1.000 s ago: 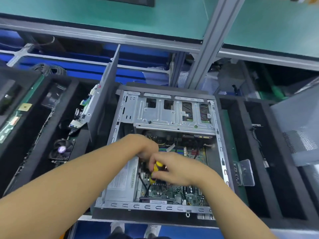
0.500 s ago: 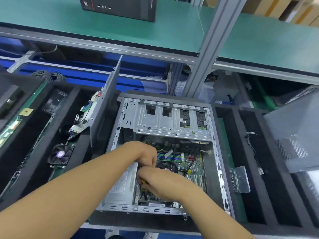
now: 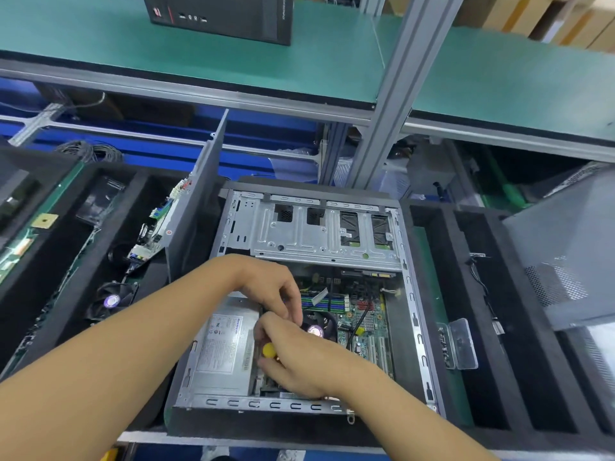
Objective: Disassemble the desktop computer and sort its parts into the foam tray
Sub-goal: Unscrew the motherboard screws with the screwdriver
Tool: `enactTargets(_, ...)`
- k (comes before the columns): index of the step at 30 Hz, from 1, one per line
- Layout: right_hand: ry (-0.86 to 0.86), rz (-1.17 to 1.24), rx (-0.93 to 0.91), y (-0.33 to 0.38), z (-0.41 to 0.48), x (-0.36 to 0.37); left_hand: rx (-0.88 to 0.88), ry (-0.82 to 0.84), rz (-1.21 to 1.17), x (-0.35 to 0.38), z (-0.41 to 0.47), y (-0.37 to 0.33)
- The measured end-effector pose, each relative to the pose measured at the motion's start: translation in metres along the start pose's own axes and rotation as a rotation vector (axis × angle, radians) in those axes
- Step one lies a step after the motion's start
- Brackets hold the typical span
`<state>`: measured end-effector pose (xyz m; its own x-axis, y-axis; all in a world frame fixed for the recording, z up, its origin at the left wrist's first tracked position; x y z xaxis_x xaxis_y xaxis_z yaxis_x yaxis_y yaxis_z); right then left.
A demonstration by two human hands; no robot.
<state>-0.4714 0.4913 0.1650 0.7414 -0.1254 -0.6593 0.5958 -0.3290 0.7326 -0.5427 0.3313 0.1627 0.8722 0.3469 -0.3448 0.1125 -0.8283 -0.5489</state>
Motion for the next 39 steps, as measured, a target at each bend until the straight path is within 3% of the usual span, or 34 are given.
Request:
enactTargets(7, -0.030, 0.087, -0.026, -0.001, -0.004, -0.002, -0.041, -0.003, -0.228, 0.010, -0.003, 0.007)
enactTargets(11, 0.005, -0.009, -0.096, -0.002, -0.006, -0.008, -0.019, 0.031, -0.320, 0.011, -0.012, 0.008)
enactTargets(15, -0.012, -0.031, -0.112, -0.004, -0.011, -0.012, -0.057, 0.057, -0.038, -0.001, -0.027, 0.003)
enactTargets(19, -0.074, -0.097, -0.126, 0.001, -0.013, -0.010, -0.078, 0.152, 0.028, 0.008, -0.032, -0.006)
enactTargets(23, -0.151, -0.160, -0.134, 0.007, -0.005, -0.005, -0.129, 0.085, 0.259, 0.013, -0.027, -0.009)
enactTargets(29, -0.148, -0.092, -0.061, 0.002, -0.009, 0.002, -0.097, 0.019, 0.224, 0.023, -0.033, -0.002)
enactTargets(34, -0.183, -0.082, -0.005, 0.005, -0.009, 0.003, -0.046, -0.173, 0.431, 0.033, -0.031, 0.003)
enactTargets(39, -0.224, -0.014, 0.063, 0.007, -0.013, 0.008, 0.039, -0.199, 0.375, 0.038, -0.034, 0.006)
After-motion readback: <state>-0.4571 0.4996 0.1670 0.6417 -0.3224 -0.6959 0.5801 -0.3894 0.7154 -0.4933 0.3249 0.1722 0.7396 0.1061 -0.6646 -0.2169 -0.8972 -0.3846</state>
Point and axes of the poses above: each hand's wrist, its own z-axis towards the middle knuckle, its own x-axis out of the palm, y = z × x, the point moved 1 cm from there along z, towards the middle knuckle, and after that the axes turned 11 degrees about -x, right-handed, at the moved point
